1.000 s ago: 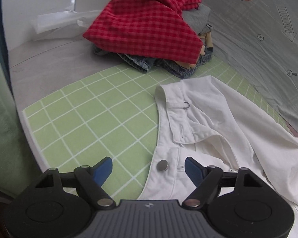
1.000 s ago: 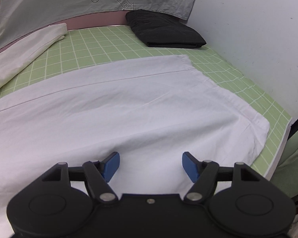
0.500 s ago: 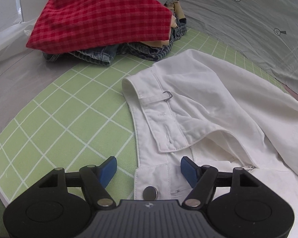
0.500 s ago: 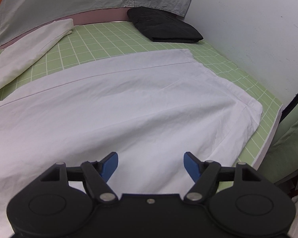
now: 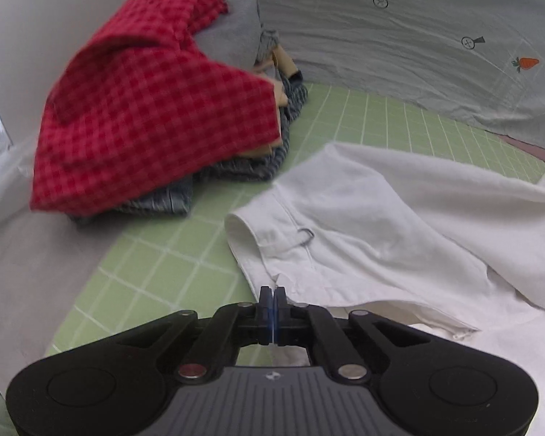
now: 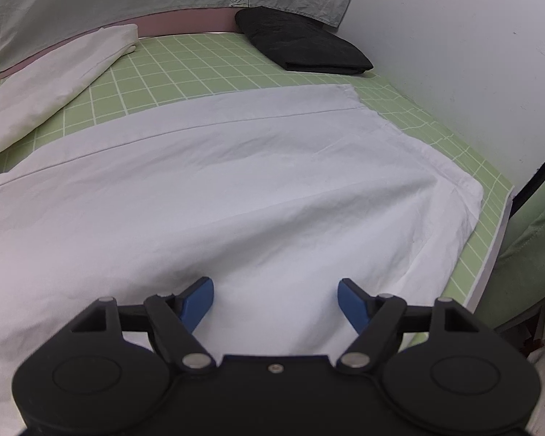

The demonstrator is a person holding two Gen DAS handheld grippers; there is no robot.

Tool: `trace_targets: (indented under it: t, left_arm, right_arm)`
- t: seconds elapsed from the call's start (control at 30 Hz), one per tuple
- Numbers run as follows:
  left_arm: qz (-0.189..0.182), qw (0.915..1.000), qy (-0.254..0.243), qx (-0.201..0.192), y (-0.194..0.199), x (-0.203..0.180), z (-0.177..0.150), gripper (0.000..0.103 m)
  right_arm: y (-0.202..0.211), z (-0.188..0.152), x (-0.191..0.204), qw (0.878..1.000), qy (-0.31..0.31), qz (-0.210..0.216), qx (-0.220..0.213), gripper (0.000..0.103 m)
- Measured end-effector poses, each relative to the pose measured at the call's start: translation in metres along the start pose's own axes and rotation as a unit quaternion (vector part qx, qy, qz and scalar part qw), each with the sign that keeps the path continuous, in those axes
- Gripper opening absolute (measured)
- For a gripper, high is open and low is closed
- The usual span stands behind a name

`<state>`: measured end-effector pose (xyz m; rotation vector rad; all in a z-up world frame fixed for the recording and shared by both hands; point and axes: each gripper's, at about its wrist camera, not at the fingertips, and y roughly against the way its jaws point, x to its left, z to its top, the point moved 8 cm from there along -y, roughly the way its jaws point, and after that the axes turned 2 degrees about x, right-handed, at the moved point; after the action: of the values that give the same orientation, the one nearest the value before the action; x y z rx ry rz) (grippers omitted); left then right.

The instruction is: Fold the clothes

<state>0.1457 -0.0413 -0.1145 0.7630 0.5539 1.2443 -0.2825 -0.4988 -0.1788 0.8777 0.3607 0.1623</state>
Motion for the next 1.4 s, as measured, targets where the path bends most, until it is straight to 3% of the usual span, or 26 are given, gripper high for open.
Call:
trace_targets:
  t: [0.17,0.3,0.33,0.4,0.47,0.53,0.73,0.93,1.0,1.07,1.2,1.23,1.27,1.3,1.4]
  left_arm:
    - [0.01,0.9982,-0.031,-0.05,0.0,-0.004,0.04,0.001]
    - [-0.009,0.9996,0.026,-0.012,-0.016,0.005,0.024,0.006]
    - [-0.021,0.9985,0.051,-0.001,-0.017,0.011,0.017,0.01]
    - [-0.04,0.9939,0.101,0.019,-0.015,0.022,-0.004,0.04]
    - [-0.047,0.9893,0.135,0.029,-0.008,0.034,-0.023,0.052]
    - [-0.055,0.9845,0.16,0.046,-0.002,0.043,-0.042,0.054]
    - [-0.085,0.9614,0.243,0.098,0.011,0.052,-0.093,0.06]
    - [-0.12,0.924,0.348,0.104,0.023,0.043,-0.12,0.073]
    - [-0.124,0.9183,0.361,0.105,0.026,0.038,-0.123,0.073]
    - [-0.122,0.92,0.357,0.105,0.029,0.034,-0.126,0.074]
    - [-0.12,0.9218,0.354,0.103,0.032,0.032,-0.127,0.069]
    - [-0.12,0.9243,0.348,0.1,0.032,0.031,-0.126,0.06]
    - [-0.119,0.928,0.34,0.098,0.032,0.03,-0.124,0.029]
    - [-0.114,0.9328,0.328,0.094,0.033,0.029,-0.122,0.018]
    - [-0.084,0.9469,0.301,0.076,0.037,0.033,-0.116,0.012]
  right_arm:
    - [0.0,-0.002,-0.002,1.0,-0.014,0.0,-0.001,0.077]
    - [0.001,-0.002,-0.003,1.0,-0.017,0.0,0.001,0.077]
    - [0.001,-0.003,-0.003,1.0,-0.017,0.0,0.002,0.077]
    - [0.002,-0.004,-0.003,1.0,-0.02,0.001,0.002,0.078]
    - [0.002,-0.005,-0.005,1.0,-0.024,0.003,0.002,0.079]
    - [0.001,-0.006,-0.006,1.0,-0.028,0.003,0.001,0.08]
    - [0.001,-0.005,-0.005,1.0,-0.023,-0.003,0.0,0.083]
    - [0.002,-0.005,-0.004,1.0,-0.017,-0.004,-0.003,0.083]
    - [0.002,-0.006,-0.005,1.0,-0.016,-0.004,-0.006,0.083]
    - [0.002,-0.006,-0.006,1.0,-0.018,-0.001,-0.009,0.083]
    - [0.002,-0.007,-0.007,1.0,-0.023,0.007,-0.012,0.083]
    - [0.002,-0.007,-0.008,1.0,-0.024,0.009,-0.013,0.083]
    - [0.003,-0.007,-0.008,1.0,-0.024,0.01,-0.014,0.084]
    - [0.003,-0.007,-0.008,1.0,-0.023,0.012,-0.015,0.084]
    - [0.005,-0.008,-0.007,1.0,-0.02,0.015,-0.016,0.084]
